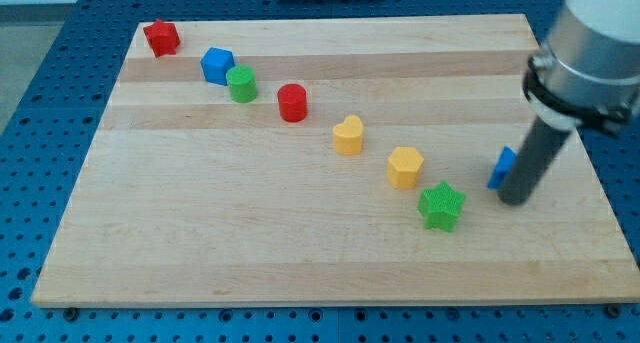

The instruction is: Move the blue triangle diagonally to the top right of the yellow hexagon

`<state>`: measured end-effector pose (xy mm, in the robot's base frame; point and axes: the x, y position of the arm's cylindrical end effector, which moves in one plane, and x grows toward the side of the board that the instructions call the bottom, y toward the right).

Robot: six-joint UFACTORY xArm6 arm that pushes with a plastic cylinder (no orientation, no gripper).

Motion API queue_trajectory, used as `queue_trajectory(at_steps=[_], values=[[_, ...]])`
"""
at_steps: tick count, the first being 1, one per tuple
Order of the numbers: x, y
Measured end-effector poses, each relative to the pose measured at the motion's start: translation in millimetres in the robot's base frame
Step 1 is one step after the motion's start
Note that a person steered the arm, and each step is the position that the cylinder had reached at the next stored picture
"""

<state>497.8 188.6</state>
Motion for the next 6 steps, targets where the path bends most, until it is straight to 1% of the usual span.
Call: queue_trajectory(at_steps=[2,4,5,6], values=[[6.1,5.1],[-71.3,-6.3],[-54.0,-6.6],[-14.3,-6.5]])
